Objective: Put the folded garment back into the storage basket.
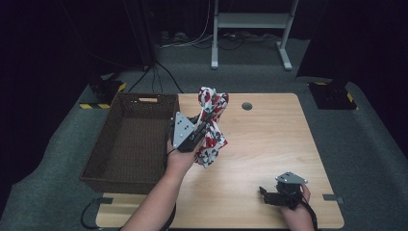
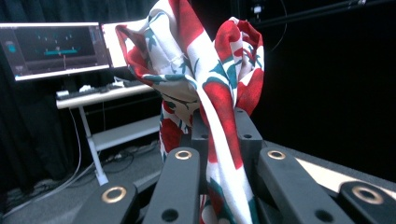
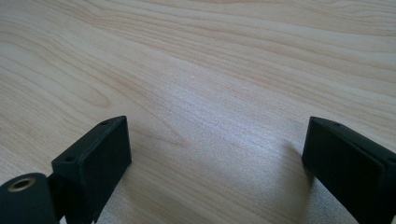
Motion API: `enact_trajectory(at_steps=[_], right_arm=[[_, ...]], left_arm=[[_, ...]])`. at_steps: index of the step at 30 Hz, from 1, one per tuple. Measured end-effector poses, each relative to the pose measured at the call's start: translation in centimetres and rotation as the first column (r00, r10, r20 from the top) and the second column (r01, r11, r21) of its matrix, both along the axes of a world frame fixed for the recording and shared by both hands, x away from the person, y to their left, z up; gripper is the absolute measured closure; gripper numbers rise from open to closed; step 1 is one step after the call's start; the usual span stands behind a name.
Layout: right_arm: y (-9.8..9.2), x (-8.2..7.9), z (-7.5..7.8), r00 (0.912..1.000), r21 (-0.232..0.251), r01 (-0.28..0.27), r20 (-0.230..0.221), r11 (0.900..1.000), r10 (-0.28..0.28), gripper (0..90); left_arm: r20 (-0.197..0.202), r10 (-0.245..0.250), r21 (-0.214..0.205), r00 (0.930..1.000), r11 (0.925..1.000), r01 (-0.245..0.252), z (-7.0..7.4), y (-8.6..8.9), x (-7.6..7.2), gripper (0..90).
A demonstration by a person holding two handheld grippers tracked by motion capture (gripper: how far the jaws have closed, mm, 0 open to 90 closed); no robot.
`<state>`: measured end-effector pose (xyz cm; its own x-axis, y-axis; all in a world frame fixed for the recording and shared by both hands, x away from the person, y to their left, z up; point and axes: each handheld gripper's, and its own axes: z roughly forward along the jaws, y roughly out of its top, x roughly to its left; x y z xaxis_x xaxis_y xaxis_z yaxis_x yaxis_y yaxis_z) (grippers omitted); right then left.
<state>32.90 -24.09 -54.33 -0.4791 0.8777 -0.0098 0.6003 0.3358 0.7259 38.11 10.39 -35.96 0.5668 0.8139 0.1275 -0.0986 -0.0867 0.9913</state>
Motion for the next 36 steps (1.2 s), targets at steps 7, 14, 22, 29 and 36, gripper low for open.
enact_trajectory(at_steps=[7,14,22,29,36], right_arm=[[0.0,0.0,0.0,1.0,-0.001,0.001,0.0,1.0,-0.001,7.5],[0.0,0.0,0.0,1.0,0.0,0.001,-0.001,1.0,-0.001,7.4],[0.0,0.0,0.0,1.0,0.0,0.001,-0.001,1.0,-0.001,7.4],[0.0,0.0,0.0,1.0,0.0,0.001,-0.001,1.0,-0.001,7.4],[0.0,0.0,0.0,1.0,-0.001,0.001,0.0,1.0,-0.001,7.4]], left_arm=[[0.042,-0.007,-0.011,0.9991,0.9999,0.007,2.0,0.7,-0.5,82.6],[0.051,-0.012,-0.005,0.9986,0.9999,0.012,3.0,1.6,-0.8,82.5],[0.063,0.004,-0.014,0.998,0.9999,-0.003,3.8,3.2,-1.1,82.6],[0.058,0.022,-0.024,0.9981,0.9995,-0.02,4.2,4.7,-1.2,82.6],[0.062,0.044,-0.028,0.9971,0.9987,-0.043,4.5,6.3,-1.3,82.6]])
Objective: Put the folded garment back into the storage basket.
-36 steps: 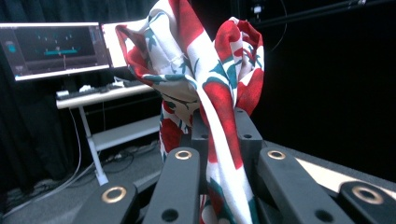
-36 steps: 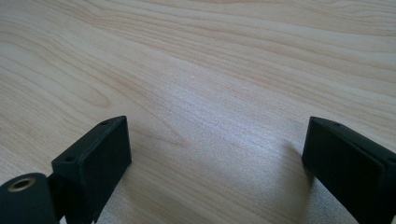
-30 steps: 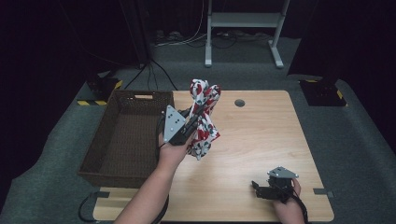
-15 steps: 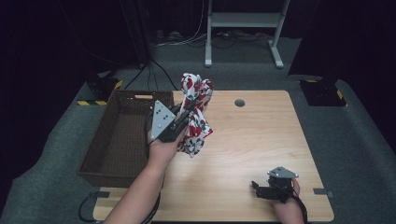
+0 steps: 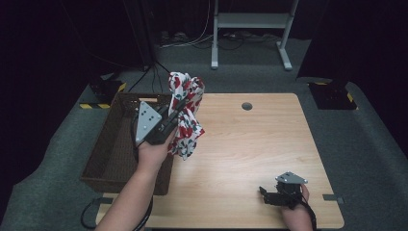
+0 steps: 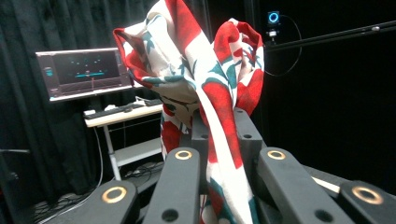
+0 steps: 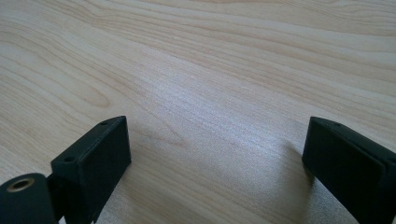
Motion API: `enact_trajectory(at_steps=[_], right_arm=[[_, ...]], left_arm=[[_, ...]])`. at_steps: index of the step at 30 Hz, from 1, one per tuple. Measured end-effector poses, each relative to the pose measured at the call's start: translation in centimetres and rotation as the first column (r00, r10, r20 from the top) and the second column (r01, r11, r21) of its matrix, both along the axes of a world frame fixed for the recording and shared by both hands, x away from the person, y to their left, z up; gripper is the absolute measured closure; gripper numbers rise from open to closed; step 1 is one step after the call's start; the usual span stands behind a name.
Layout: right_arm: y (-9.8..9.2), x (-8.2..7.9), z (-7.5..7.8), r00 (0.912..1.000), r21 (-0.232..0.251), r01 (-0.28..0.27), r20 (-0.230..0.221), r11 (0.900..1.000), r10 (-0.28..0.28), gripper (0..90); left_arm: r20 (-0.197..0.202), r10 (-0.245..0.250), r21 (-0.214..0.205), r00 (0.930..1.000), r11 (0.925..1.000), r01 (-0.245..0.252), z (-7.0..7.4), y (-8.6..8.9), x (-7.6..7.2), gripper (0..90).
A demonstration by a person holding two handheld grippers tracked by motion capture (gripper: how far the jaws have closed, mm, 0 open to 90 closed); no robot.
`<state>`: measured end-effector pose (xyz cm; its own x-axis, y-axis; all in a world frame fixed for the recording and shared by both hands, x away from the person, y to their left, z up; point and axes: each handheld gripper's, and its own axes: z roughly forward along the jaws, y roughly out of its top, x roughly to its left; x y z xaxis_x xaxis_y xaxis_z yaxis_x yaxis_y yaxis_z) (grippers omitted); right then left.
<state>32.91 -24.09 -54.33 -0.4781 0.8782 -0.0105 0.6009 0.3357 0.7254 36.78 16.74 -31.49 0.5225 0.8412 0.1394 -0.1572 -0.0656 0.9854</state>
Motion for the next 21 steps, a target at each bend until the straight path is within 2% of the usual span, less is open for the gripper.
enact_trajectory(at_steps=[1,13,21], right_arm=[[0.0,0.0,0.0,1.0,0.001,0.002,-0.001,1.0,-0.002,7.3],[0.0,0.0,0.0,1.0,-0.003,0.008,0.0,1.0,-0.008,6.8],[0.0,0.0,0.0,1.0,-0.003,0.008,0.0,1.0,-0.008,6.8]], left_arm=[[0.001,0.01,-0.001,0.9999,0.9999,-0.01,0.1,0.7,0.0,82.6],[-0.003,0.06,-0.007,0.9982,0.9982,-0.06,0.1,4.1,-0.2,82.6],[-0.005,0.107,-0.005,0.9942,0.9942,-0.107,0.1,6.4,-0.2,82.6]])
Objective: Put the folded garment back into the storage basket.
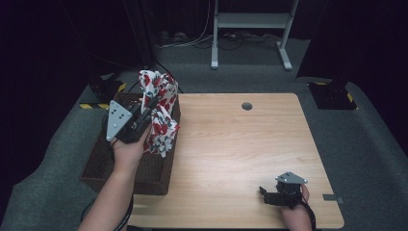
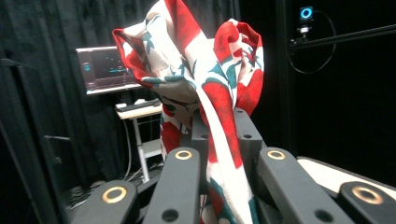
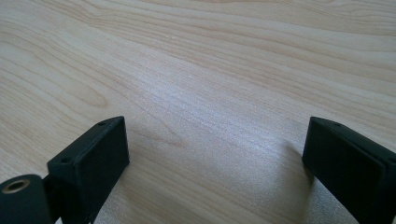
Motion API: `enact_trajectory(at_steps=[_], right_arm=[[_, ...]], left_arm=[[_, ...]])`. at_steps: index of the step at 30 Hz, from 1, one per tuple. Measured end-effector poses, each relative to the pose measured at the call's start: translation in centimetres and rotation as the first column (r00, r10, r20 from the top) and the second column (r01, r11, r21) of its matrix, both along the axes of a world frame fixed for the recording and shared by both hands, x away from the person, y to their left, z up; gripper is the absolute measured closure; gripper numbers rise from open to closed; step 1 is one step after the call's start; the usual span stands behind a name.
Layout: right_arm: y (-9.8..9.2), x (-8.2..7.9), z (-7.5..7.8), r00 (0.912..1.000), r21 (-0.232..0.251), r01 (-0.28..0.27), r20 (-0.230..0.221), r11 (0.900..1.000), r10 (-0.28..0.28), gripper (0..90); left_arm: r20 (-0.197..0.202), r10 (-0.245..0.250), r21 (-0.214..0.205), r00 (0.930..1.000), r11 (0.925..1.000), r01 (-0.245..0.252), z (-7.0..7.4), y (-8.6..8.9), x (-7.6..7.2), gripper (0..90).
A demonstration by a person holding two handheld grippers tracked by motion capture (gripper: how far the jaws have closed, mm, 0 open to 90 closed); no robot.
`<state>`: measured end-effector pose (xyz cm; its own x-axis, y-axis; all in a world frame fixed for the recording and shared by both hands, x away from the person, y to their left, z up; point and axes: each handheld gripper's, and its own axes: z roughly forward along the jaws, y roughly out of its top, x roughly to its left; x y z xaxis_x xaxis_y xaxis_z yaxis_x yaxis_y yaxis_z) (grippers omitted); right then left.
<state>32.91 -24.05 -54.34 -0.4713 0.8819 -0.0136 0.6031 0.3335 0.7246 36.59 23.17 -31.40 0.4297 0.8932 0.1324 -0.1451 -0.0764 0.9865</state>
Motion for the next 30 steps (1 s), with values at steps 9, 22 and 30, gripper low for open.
enact_trajectory(at_steps=[9,22,30], right_arm=[[0.0,0.0,0.0,1.0,0.0,0.001,0.0,1.0,-0.001,6.8],[0.0,0.0,0.0,1.0,0.0,0.001,0.0,1.0,-0.001,6.8],[0.0,0.0,0.0,1.0,0.0,0.0,-0.001,1.0,0.0,6.7]], left_arm=[[-0.012,0.049,-0.003,0.9987,0.9988,-0.049,-0.1,2.6,0.2,82.6],[-0.041,0.1,-0.009,0.9941,0.9949,-0.101,-0.4,6.1,0.3,82.6],[-0.047,0.131,0.003,0.9903,0.9914,-0.131,-0.5,7.9,0.3,82.7]])
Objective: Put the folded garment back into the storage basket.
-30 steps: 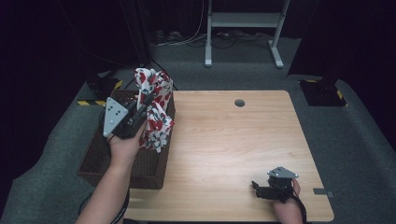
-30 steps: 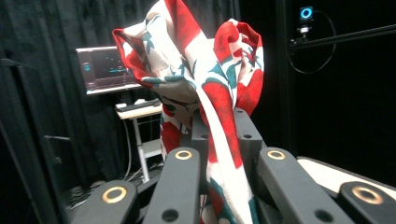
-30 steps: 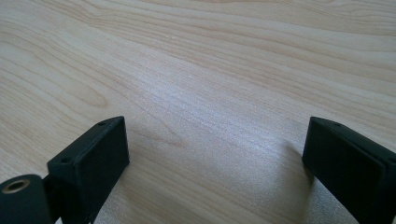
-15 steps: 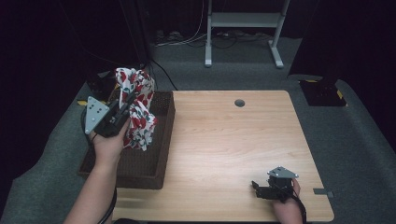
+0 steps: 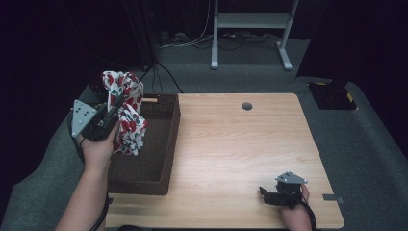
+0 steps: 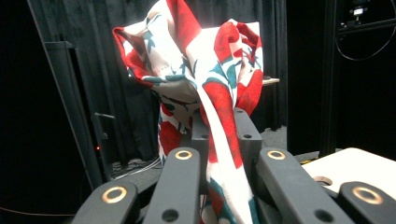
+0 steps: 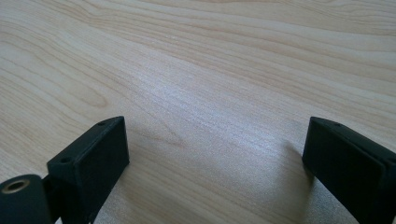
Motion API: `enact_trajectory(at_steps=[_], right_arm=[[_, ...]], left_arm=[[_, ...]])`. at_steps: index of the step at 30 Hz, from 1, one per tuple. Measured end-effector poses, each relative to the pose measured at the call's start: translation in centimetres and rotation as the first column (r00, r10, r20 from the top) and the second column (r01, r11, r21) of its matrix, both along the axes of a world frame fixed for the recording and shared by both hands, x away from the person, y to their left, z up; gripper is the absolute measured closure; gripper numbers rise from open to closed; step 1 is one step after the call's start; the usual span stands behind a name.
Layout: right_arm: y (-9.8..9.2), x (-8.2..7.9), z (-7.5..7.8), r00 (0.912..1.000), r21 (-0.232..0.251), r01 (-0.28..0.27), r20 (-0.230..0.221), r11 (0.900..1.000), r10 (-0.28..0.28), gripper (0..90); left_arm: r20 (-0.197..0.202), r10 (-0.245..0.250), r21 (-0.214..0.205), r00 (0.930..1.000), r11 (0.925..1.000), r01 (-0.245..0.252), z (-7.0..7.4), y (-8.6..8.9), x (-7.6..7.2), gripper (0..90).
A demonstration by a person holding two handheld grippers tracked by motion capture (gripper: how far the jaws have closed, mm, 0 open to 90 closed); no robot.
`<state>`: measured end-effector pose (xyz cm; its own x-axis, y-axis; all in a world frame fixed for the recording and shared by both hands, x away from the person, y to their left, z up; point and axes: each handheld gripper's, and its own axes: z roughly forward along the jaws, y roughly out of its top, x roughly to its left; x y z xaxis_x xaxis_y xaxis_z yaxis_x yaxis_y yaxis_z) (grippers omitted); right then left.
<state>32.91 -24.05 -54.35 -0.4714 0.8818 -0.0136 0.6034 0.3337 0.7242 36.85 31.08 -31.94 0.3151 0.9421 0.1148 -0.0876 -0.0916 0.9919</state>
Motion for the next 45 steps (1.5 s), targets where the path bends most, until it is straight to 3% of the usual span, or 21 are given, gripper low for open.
enact_trajectory(at_steps=[18,31,45], right_arm=[[0.0,0.0,0.0,1.0,0.0,0.0,0.0,1.0,0.0,6.8],[0.0,0.0,0.0,1.0,0.0,0.0,0.0,1.0,0.0,6.8],[0.0,0.0,0.0,1.0,0.0,0.001,0.0,1.0,-0.001,6.7]], left_arm=[[-0.067,0.041,0.006,0.997,0.9992,-0.04,-2.3,3.3,0.8,82.7],[-0.144,0.063,-0.001,0.9876,0.9979,-0.064,-5.1,5.7,1.2,82.7],[-0.209,0.066,0.024,0.9757,0.9978,-0.062,-7.3,7.2,1.0,82.7]])
